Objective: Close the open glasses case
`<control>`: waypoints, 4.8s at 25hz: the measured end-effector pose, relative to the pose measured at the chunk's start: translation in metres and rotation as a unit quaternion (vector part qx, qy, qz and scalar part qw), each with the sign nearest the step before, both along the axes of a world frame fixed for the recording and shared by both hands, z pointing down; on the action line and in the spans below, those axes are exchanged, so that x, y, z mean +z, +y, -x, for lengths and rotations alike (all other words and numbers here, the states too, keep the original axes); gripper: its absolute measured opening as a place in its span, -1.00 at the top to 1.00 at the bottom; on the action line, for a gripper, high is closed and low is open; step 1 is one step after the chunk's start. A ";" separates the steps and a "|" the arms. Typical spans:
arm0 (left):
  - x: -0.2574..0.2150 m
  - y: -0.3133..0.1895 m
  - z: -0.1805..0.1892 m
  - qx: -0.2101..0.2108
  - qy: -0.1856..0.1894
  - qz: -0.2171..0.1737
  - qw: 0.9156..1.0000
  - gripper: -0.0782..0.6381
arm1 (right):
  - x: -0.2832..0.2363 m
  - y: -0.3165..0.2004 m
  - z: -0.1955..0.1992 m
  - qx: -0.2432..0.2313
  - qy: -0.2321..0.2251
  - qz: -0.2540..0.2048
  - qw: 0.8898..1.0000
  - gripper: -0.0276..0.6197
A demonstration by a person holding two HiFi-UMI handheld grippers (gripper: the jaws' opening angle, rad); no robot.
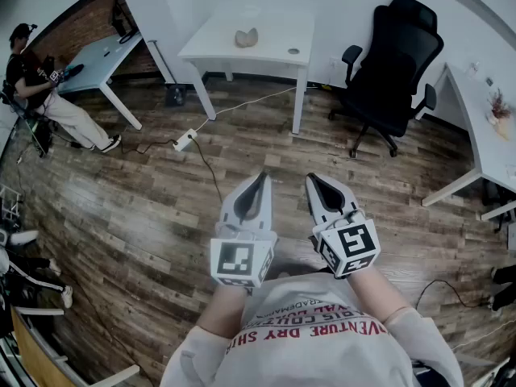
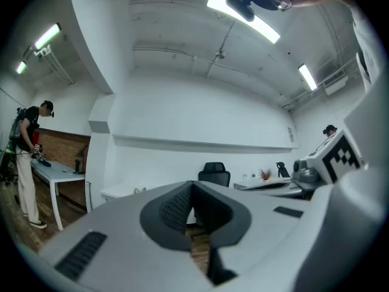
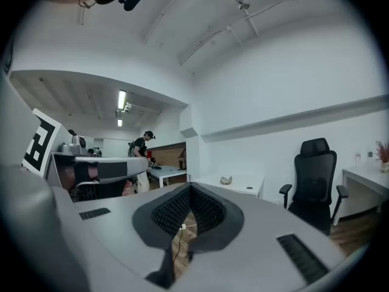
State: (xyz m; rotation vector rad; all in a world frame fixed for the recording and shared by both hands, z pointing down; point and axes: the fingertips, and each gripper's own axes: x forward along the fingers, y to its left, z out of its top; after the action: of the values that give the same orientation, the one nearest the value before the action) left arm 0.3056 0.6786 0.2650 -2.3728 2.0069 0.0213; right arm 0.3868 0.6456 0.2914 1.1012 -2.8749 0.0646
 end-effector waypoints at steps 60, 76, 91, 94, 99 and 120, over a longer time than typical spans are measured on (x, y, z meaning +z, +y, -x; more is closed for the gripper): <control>0.055 -0.461 0.185 -0.115 0.048 0.073 0.990 0.79 | 0.053 -0.498 0.155 -0.110 0.037 0.098 0.988 0.88; 0.049 -0.616 0.404 -0.031 0.041 0.091 0.995 0.79 | 0.053 -0.649 0.342 0.013 0.025 0.120 0.992 0.88; 0.085 -0.766 0.449 0.036 0.035 0.131 0.990 0.79 | 0.092 -0.789 0.381 0.075 0.031 0.157 0.984 0.88; 0.087 -0.809 0.458 0.050 0.032 0.142 0.988 0.79 | 0.096 -0.829 0.388 0.087 0.031 0.162 0.982 0.88; 0.103 -0.871 0.461 0.074 0.045 0.167 0.982 0.79 | 0.110 -0.884 0.397 0.096 0.035 0.181 0.978 0.88; 0.245 -0.947 0.443 0.181 0.030 0.320 0.930 0.79 | 0.207 -0.939 0.397 0.145 0.105 0.279 0.943 0.88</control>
State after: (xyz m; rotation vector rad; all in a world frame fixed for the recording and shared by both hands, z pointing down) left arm -0.1372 -0.2687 0.5100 -3.1299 1.7485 -0.6562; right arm -0.0106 -0.2935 0.4985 1.2852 -2.2621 0.6832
